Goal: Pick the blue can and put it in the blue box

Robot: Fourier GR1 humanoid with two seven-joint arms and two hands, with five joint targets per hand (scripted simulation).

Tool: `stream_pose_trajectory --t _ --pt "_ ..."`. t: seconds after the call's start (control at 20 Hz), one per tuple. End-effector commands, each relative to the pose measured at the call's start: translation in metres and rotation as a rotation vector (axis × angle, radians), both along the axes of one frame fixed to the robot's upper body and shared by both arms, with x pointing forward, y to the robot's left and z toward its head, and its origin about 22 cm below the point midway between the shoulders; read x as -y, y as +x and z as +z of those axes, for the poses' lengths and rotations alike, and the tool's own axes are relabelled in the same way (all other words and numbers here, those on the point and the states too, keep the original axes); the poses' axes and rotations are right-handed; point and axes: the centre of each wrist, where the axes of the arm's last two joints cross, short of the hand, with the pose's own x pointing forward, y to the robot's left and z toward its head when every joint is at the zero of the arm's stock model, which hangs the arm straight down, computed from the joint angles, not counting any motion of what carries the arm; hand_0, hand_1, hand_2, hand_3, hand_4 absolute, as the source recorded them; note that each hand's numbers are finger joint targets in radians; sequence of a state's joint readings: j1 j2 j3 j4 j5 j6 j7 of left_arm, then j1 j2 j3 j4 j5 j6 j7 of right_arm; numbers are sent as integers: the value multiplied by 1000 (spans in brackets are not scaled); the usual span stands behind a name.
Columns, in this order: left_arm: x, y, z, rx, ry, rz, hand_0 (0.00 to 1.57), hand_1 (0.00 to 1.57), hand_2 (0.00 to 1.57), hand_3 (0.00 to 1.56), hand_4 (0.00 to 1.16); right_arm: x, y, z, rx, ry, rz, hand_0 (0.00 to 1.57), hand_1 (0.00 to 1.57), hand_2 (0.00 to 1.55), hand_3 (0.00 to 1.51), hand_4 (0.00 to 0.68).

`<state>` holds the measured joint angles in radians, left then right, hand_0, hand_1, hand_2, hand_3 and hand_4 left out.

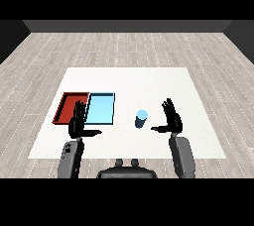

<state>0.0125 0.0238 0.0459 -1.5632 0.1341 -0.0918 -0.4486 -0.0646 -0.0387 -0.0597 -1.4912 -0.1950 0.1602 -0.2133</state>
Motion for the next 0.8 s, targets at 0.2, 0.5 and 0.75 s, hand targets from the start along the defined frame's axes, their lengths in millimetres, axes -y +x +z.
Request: stream_pose_trajectory --t 0.2,0.5,0.75 --pt "7 7 8 16 11 29 0 0 0 0 0 -32 -12 -11 -62 43 -2 0 0 0 0 0" --pt "-4 -11 20 35 -18 -8 0 0 0 0 0 -42 15 -18 -115 22 -10 0 0 0 0 0" --pt "-5 -12 11 13 -19 13 0 0 0 0 0 -27 9 -43 -113 41 3 0 0 0 0 0"
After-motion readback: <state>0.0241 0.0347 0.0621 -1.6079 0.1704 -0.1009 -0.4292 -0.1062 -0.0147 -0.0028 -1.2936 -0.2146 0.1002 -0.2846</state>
